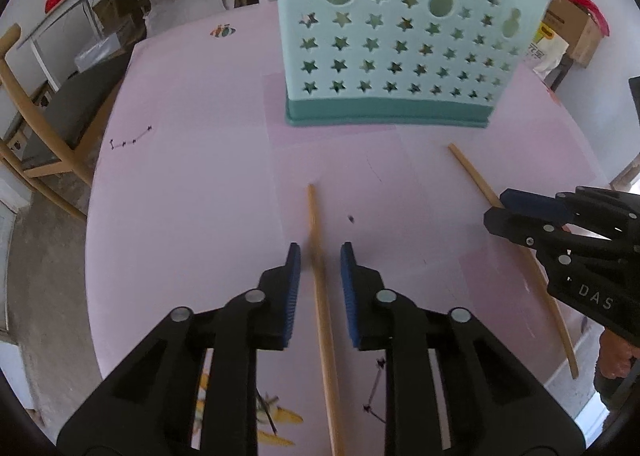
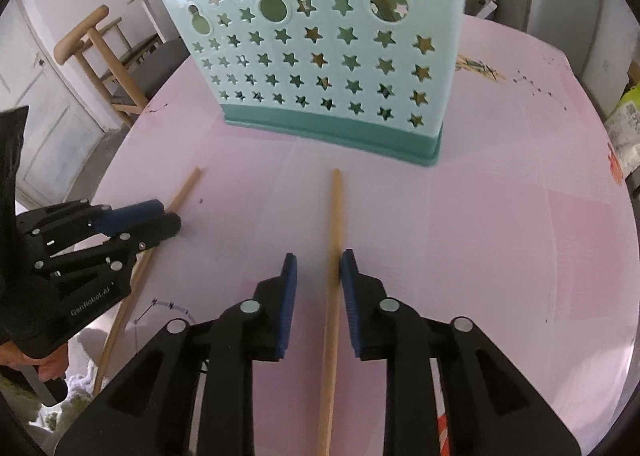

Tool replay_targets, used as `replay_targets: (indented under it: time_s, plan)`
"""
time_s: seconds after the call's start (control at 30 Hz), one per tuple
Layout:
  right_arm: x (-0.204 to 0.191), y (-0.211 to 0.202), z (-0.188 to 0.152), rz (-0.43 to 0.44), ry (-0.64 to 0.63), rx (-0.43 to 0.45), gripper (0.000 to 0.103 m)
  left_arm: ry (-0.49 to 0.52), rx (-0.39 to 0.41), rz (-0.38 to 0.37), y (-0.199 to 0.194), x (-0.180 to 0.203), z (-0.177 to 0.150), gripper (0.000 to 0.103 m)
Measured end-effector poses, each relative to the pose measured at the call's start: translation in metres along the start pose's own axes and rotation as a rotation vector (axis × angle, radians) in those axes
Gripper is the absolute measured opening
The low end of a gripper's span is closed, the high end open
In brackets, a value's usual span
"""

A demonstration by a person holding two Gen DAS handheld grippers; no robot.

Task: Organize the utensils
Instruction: 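Lift both held chopsticks up over the green holder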

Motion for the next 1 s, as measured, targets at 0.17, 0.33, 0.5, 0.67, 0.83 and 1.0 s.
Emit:
replay_targets:
  time_s: [0.17,0.33,0.5,0.67,0.83,1.0]
  plan:
    - [-0.002,0.006,0.010,-0.018,-0.008,0.015,0.011,-0.007,0.006,0.019,0.005,-0.009,0.011,0.006]
    - [-0.001,0.007,0.017,-0.010,0.012,0.032,0.007,-0.035,0.020,0.013,0.007,-0.014,0.011,0.004]
    - [0.009,-0.013,0.023,0.039,0.060,0.091,0.007,-0.072,0.074,-0.006,-0.006,-0.023,0.014,0.004]
    - [0.015,-0.048,0.027,0.088,0.096,0.187,0.007,-0.108,0.181,-0.037,-0.043,-0.030,0.017,0.004]
    - [0.019,-0.082,0.028,0.135,0.130,0.278,0.007,-0.145,0.331,-0.067,-0.090,-0.040,0.017,0.004]
    - [0.025,-0.111,0.025,0.175,0.149,0.354,0.007,-0.159,0.463,-0.091,-0.131,-0.047,0.023,0.004]
Point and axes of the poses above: each gripper's, at about its wrist camera, not at the fingertips, and y roughly the way its jaws point, x to its right, z to its top, the point moved 1 cm from there along y, roughly the way its jaws point, and after that the axes turned 11 degrees about y, right-handed, at the moved point
